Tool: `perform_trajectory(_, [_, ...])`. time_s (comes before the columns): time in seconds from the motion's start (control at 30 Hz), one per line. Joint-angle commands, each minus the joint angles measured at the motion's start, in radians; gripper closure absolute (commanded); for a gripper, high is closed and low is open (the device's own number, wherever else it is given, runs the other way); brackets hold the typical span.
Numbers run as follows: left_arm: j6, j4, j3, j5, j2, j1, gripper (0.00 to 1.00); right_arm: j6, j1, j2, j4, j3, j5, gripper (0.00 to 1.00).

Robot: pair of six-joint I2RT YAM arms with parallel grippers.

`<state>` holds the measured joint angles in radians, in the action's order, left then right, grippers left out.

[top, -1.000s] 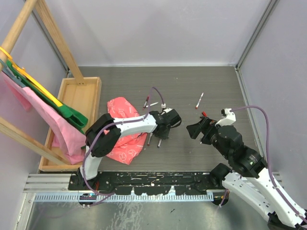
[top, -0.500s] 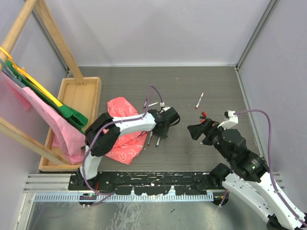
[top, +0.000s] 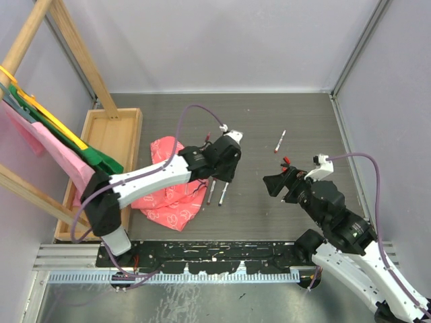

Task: Insert the pens into the pen caps
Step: Place the pen at the center of the board.

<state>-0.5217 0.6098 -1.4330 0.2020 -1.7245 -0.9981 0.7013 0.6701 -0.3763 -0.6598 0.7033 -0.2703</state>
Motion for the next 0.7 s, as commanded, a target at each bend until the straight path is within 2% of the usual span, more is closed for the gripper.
perform_trajectory(0.0, [0.164, -0.052, 0.011, -0.022, 0.137, 0.013, 0.67, -0.027, -0.003, -0.043, 0.040, 0.027, -0.023, 0.11])
perform_trajectory(0.13, [0.243, -0.020, 0.024, -0.043, 0.223, 0.046, 0.66, -0.028, -0.004, -0.134, 0.031, 0.054, -0.002, 0.13])
perform_trajectory(0.33, [0.281, -0.075, 0.101, -0.273, 0.386, 0.193, 0.66, -0.049, -0.003, -0.317, 0.029, 0.130, 0.042, 0.15])
perform_trajectory(0.43, [0.294, -0.060, 0.103, -0.315, 0.419, 0.258, 0.66, -0.067, -0.003, -0.402, 0.029, 0.162, 0.080, 0.16])
perform_trajectory(0.67, [0.277, -0.095, 0.104, -0.400, 0.444, 0.392, 0.64, -0.099, -0.004, -0.544, 0.029, 0.222, 0.010, 0.17])
